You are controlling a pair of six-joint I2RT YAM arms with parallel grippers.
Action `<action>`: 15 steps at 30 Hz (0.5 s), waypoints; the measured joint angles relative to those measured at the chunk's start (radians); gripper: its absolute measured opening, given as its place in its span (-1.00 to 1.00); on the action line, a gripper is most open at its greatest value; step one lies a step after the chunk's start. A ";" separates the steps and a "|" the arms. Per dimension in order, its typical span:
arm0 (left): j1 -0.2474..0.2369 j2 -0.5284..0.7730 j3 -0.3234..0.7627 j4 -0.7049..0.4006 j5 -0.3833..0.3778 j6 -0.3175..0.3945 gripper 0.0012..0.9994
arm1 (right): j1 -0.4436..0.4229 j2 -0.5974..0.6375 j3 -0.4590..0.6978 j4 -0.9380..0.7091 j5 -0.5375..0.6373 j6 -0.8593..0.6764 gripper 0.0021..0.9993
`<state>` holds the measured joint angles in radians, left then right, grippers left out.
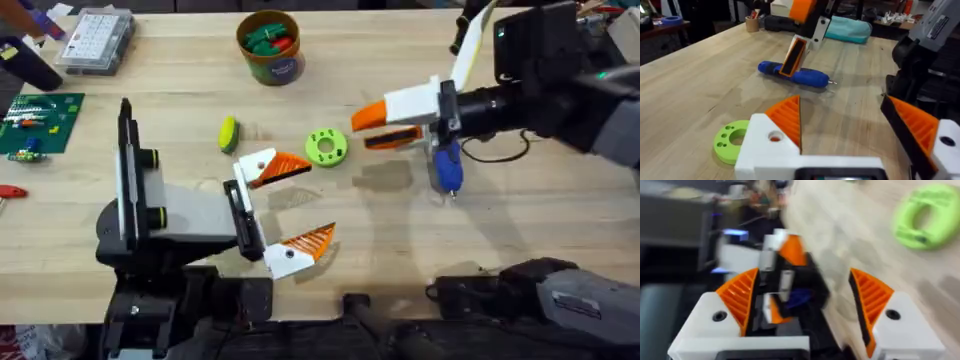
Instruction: Pick up the gripper from the table and insert it into the empty holder that is missing its gripper. Then pick up a screw, insert it into the mounting hole, and use the screwdriver to tighten it. Finally, clean up the table by picking up the vegetable and placing it into the bucket.
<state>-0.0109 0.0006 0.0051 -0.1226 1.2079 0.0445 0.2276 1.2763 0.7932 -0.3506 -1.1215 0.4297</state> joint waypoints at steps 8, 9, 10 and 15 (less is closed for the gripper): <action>0.000 0.000 0.000 0.000 0.000 0.000 0.97 | 0.050 -0.003 0.287 -0.488 0.437 -0.345 0.98; 0.000 0.000 0.000 0.000 0.000 0.000 0.97 | 0.075 -0.005 0.328 -0.538 0.503 -0.385 0.98; 0.000 0.000 0.000 0.000 0.000 0.000 0.97 | 0.097 -0.008 0.351 -0.561 0.552 -0.413 0.98; 0.000 0.000 0.000 0.000 0.000 0.000 0.97 | 0.231 -0.014 0.407 -0.661 0.866 -0.503 0.98</action>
<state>-0.0109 0.0006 0.0051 -0.1226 1.2083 0.0448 0.4588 1.2618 1.1999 -1.0112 -0.2559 -0.0738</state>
